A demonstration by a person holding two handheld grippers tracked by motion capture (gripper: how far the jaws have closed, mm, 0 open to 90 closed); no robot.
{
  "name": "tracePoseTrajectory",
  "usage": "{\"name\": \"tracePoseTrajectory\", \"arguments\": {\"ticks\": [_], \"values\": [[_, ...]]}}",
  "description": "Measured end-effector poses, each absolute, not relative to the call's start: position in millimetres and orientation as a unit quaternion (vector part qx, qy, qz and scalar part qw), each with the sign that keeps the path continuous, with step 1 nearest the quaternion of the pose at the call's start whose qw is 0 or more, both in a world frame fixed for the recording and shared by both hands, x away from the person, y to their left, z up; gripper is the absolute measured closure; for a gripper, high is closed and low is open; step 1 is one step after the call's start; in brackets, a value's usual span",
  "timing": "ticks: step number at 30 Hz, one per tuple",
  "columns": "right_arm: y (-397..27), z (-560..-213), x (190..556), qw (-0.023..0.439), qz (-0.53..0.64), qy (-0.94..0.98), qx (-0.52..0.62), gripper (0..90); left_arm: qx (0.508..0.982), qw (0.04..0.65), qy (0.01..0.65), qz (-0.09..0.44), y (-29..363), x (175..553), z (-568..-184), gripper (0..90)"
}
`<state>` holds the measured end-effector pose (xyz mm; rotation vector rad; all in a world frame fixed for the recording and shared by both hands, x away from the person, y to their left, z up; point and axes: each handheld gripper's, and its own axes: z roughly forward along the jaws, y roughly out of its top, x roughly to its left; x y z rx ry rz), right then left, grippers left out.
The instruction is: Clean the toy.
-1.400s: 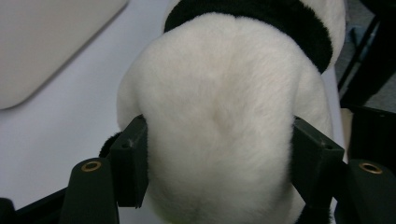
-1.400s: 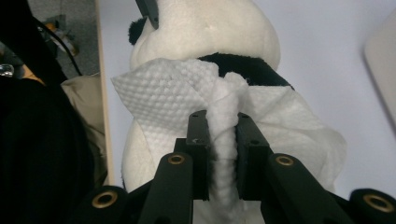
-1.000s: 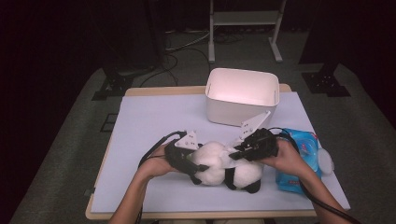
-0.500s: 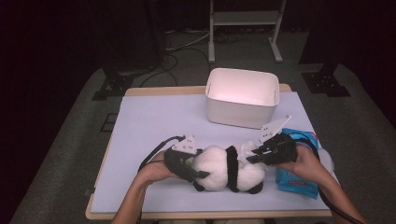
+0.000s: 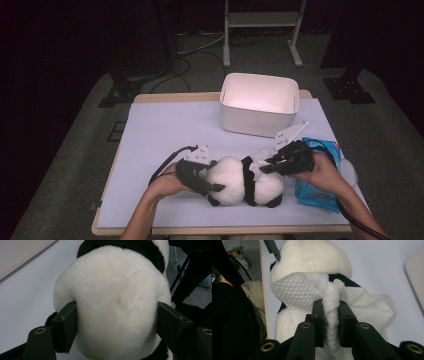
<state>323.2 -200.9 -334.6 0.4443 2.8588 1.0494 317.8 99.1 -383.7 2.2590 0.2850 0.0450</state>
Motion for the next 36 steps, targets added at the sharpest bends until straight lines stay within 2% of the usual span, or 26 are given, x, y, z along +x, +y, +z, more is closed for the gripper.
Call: {"name": "tracePoseTrajectory", "arguments": {"ticks": [13, 19, 28, 36], "values": [[-151, -335, 331, 0.017, 0.323, 0.941, 0.098, 77.0, 0.905, 0.411, 0.107, 0.023, 99, 318, -383, 25.1], [-167, -335, 327, 0.022, 0.32, 0.941, 0.108, 76.6, 0.906, 0.411, 0.102, 0.024, 99, 318, -382, 25.1], [-219, -332, 318, 0.035, 0.338, 0.928, 0.152, 76.3, 0.906, 0.409, 0.107, 0.025, 99, 318, -381, 24.9], [-226, -332, 315, 0.044, 0.341, 0.926, 0.159, 76.0, 0.908, 0.404, 0.109, 0.026, 101, 318, -382, 24.9]]}}
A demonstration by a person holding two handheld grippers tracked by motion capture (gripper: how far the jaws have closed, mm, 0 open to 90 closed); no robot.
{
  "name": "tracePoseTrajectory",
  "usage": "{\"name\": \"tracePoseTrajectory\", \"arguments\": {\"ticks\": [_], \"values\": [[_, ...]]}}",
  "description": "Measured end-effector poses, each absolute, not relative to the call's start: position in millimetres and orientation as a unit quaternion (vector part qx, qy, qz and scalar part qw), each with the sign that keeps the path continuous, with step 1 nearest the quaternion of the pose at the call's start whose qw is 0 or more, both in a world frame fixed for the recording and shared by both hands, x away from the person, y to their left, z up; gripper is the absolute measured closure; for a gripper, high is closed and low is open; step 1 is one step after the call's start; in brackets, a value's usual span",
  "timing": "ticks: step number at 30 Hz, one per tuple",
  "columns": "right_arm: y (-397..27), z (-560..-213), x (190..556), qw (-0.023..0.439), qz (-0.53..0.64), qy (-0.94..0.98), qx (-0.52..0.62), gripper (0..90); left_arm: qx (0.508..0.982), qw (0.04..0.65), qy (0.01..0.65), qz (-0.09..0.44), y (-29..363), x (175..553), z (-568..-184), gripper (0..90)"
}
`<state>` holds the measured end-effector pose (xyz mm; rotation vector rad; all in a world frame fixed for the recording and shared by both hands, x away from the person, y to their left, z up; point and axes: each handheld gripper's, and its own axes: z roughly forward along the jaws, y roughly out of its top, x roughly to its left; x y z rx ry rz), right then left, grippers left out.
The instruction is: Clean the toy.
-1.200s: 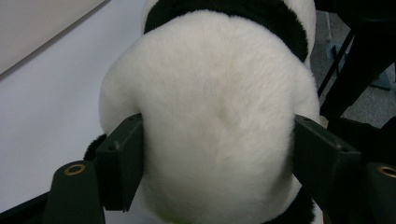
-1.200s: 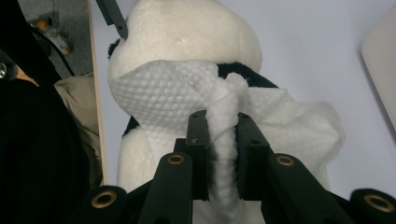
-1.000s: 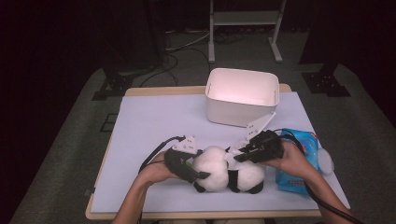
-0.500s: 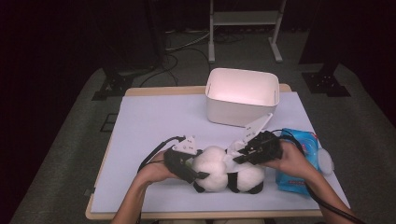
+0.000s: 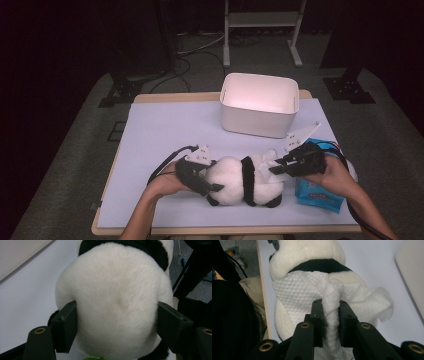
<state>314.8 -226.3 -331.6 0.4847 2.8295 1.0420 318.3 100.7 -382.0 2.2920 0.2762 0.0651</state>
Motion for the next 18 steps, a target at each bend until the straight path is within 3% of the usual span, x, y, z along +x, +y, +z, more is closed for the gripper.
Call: {"name": "tracePoseTrajectory", "arguments": {"ticks": [18], "values": [[-261, -352, 302, 0.022, 0.38, 0.904, 0.196, 75.2, 0.907, 0.405, 0.111, 0.019, 104, 321, -384, 25.0]]}}
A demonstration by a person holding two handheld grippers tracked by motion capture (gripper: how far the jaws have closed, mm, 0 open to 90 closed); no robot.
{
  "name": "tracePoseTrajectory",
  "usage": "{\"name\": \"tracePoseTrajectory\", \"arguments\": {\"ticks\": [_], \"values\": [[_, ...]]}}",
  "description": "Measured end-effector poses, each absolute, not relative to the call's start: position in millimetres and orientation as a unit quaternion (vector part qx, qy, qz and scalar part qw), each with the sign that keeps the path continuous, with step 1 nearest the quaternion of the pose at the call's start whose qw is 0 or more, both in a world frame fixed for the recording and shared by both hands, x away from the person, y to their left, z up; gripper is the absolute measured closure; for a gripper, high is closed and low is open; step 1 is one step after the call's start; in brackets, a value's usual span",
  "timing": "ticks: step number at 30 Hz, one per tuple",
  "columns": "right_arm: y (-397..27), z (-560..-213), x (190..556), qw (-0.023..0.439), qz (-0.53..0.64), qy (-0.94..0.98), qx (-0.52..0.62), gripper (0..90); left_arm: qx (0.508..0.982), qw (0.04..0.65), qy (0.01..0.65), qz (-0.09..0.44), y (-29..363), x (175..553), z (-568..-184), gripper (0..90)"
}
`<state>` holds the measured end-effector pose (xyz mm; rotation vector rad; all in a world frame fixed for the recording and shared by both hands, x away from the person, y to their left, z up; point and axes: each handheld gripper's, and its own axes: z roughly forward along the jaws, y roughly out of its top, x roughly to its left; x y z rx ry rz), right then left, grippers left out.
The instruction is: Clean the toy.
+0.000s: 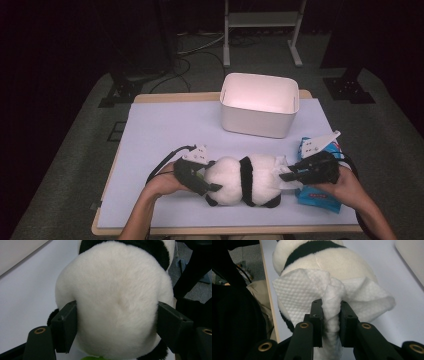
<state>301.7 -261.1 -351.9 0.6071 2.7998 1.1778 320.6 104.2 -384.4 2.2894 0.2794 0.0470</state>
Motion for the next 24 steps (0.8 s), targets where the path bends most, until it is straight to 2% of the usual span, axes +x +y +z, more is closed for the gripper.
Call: {"name": "tracePoseTrajectory", "arguments": {"ticks": [10, 20, 24], "values": [[-214, -332, 315, 0.034, 0.356, 0.922, 0.147, 75.3, 0.91, 0.4, 0.11, 0.025, 101, 318, -382, 25.0], [-153, -337, 330, 0.018, 0.328, 0.938, 0.11, 75.5, 0.91, 0.399, 0.109, 0.027, 99, 317, -380, 25.0], [-146, -336, 328, 0.019, 0.326, 0.94, 0.1, 75.4, 0.909, 0.401, 0.111, 0.025, 100, 317, -381, 25.0]]}}
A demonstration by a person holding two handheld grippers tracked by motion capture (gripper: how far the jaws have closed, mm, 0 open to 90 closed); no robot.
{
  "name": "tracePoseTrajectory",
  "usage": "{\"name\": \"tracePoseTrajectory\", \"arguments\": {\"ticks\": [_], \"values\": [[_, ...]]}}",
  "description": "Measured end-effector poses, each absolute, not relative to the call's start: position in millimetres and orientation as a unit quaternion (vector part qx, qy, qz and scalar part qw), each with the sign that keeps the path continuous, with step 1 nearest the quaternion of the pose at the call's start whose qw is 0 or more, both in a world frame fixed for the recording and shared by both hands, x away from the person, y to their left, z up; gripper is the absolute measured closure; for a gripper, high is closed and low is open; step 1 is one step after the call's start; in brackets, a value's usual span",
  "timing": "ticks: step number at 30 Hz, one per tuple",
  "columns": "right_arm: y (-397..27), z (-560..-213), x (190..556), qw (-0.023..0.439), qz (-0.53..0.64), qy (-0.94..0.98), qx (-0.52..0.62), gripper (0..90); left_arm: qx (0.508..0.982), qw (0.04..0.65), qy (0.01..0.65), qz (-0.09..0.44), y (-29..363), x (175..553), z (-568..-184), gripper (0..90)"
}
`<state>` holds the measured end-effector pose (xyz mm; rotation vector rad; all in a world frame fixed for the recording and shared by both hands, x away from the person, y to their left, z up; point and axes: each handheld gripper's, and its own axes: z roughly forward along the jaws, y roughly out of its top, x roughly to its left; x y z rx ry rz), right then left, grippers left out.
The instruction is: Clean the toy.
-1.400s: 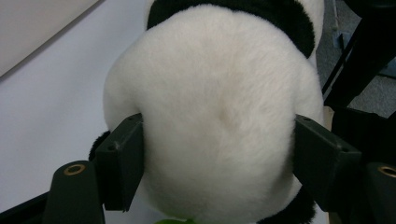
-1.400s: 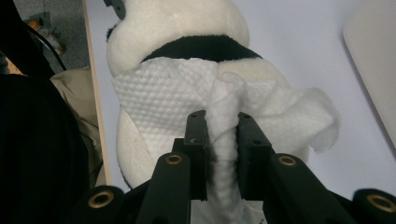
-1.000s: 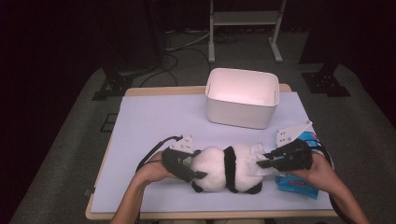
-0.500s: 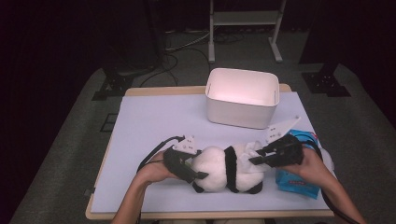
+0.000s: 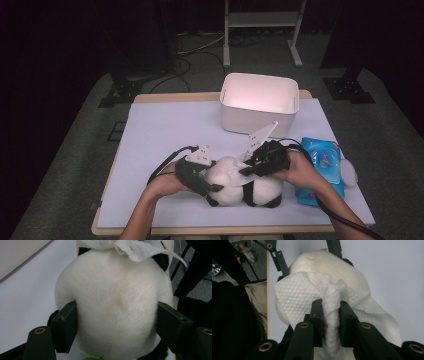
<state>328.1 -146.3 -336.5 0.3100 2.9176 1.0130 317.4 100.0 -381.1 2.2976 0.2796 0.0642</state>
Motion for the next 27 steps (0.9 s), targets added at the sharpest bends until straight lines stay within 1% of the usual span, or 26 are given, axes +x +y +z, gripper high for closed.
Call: {"name": "tracePoseTrajectory", "arguments": {"ticks": [7, 11, 16, 20, 27], "values": [[-167, -337, 313, 0.019, 0.335, 0.937, 0.101, 75.1, 0.907, 0.405, 0.115, 0.025, 100, 318, -381, 25.0], [-192, -337, 303, 0.023, 0.345, 0.931, 0.117, 75.3, 0.906, 0.406, 0.119, 0.024, 100, 319, -380, 24.9], [-222, -338, 301, 0.03, 0.359, 0.921, 0.145, 75.4, 0.904, 0.411, 0.119, 0.023, 98, 319, -378, 25.0], [-216, -336, 301, 0.038, 0.352, 0.924, 0.142, 75.1, 0.905, 0.407, 0.125, 0.021, 97, 319, -378, 25.0], [-177, -336, 309, 0.033, 0.339, 0.934, 0.11, 74.8, 0.904, 0.409, 0.125, 0.024, 95, 318, -377, 24.9]]}}
